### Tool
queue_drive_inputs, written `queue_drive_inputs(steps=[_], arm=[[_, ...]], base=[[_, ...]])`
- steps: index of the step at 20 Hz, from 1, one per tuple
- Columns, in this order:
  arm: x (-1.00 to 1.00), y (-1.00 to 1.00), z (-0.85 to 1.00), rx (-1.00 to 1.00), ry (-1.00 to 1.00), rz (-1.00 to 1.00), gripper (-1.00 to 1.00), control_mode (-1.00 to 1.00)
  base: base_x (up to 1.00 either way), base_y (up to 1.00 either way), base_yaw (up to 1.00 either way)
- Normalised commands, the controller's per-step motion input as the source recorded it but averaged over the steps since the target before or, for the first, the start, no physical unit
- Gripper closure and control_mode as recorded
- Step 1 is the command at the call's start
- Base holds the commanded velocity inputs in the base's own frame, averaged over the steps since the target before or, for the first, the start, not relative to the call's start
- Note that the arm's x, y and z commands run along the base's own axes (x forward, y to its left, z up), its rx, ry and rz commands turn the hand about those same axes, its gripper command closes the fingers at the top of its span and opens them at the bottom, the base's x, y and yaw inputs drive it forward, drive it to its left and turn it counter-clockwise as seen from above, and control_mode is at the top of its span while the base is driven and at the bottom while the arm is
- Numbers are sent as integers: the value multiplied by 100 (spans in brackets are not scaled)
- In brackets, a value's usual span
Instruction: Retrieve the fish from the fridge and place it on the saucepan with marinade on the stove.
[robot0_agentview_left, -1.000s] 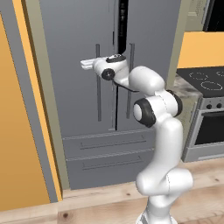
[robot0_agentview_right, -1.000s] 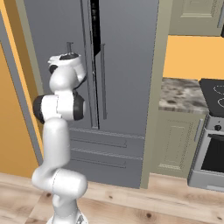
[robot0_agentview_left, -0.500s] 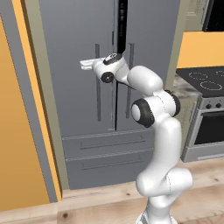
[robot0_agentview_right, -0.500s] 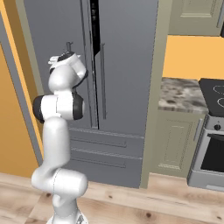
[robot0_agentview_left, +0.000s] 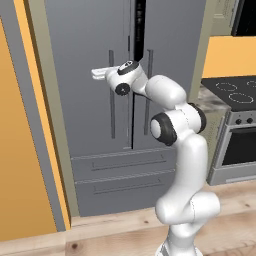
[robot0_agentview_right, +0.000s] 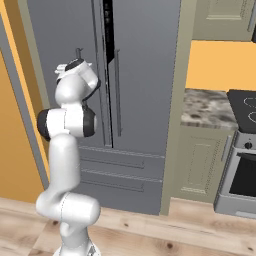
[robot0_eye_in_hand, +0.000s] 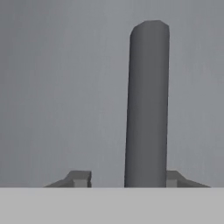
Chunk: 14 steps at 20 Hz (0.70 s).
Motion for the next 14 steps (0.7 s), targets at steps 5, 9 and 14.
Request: queue_drive_inputs(steps=[5,9,14], arm=[[-51,0,0,0,-3,0,100,-100],[-80,7,0,0,-10,0,100,-100],[-77,11,16,0,-2,-1,100,-100]], base=[[0,0,0],[0,0,0],[0,0,0]])
